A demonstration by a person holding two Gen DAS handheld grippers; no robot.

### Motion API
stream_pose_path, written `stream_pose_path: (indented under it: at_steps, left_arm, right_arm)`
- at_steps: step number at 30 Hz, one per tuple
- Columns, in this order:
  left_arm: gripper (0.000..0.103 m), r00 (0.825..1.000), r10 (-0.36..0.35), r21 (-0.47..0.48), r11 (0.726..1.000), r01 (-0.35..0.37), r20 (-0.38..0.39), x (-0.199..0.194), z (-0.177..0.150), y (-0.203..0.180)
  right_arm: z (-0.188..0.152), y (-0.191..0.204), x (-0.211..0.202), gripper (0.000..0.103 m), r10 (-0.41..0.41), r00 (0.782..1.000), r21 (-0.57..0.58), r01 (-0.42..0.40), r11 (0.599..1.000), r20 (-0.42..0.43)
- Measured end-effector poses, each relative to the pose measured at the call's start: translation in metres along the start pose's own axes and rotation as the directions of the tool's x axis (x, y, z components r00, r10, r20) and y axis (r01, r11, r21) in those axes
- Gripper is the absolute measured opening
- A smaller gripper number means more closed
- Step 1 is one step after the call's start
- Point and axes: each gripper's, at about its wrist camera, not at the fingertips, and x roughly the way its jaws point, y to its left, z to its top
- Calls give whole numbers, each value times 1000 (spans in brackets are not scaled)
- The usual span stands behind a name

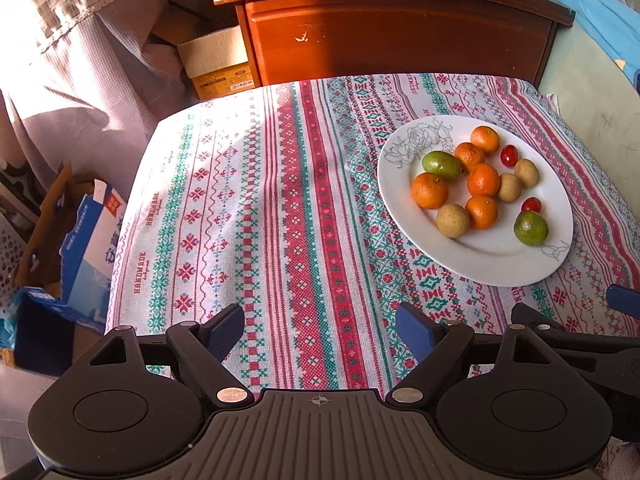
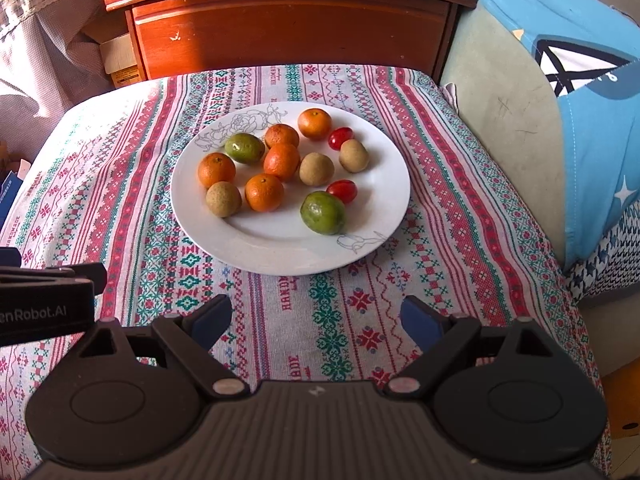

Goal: Organize fruits

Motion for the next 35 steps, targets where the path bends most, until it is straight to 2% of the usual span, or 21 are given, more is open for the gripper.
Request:
stream_pose_path:
  at_steps: [9, 14, 18, 22, 30, 35]
  left_arm:
    - [84, 1000, -5, -30, 1000, 5, -1, -5, -24, 25]
    - [84, 1000, -5, -57, 998, 4, -6, -6, -35, 38]
    - [84, 1000, -8, -71, 997, 7, -5, -6, -40, 46]
    - [84, 1000, -12, -81, 997, 11, -11, -4, -43, 52]
    - [84, 1000, -13, -96, 995, 12, -12, -1, -44, 59]
    - [84, 1000, -24, -103, 994, 23, -5, -1, -44, 61]
  right_arm:
    - [-33, 26, -4, 91, 132, 991, -103, -128, 986, 34]
    - [-49, 44, -1, 91, 220, 974, -183, -206, 961, 55]
    - [-56, 55, 1, 93, 260, 960, -290, -220, 931, 107]
    - [-57, 58, 7, 102, 303, 943, -307, -251, 918, 138]
    - [-52, 63, 19, 102, 376, 908, -367, -290, 884, 187]
    - [-49, 66, 22, 102, 380, 904, -375, -290, 880, 194]
